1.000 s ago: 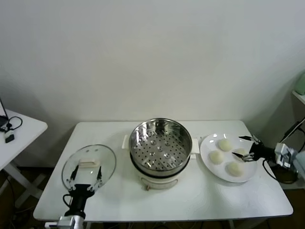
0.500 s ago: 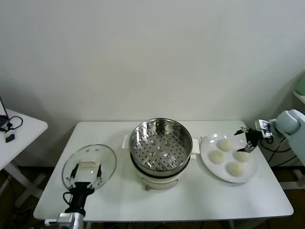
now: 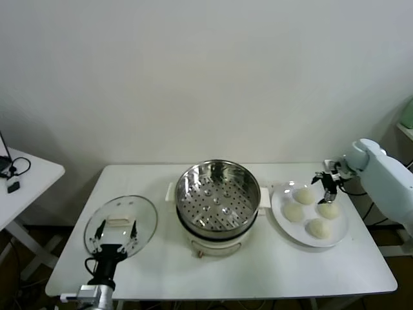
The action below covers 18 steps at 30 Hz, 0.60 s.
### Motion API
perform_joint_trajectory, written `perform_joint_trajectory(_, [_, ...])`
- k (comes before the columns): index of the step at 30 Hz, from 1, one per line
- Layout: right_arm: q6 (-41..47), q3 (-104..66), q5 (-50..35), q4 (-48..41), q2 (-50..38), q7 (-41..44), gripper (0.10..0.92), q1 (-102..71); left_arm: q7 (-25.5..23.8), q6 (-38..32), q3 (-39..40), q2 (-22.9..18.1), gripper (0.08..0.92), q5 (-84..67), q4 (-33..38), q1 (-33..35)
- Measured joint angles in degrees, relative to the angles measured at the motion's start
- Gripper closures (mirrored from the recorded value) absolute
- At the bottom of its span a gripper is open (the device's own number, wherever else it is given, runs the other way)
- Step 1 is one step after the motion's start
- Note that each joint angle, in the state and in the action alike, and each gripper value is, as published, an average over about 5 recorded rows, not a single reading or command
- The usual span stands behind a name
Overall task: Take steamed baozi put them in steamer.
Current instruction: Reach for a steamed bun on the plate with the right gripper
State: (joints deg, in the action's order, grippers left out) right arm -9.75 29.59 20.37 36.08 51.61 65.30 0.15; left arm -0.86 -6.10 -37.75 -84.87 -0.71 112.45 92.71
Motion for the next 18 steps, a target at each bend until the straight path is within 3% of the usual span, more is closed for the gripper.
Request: perform_joint_trajectory(18, [-2.45, -6.31, 9.62, -6.12, 5.79, -6.38, 0.203, -2.62, -0.1, -0.21, 0.12, -0.01, 0.177, 0.17, -0.78, 0.22])
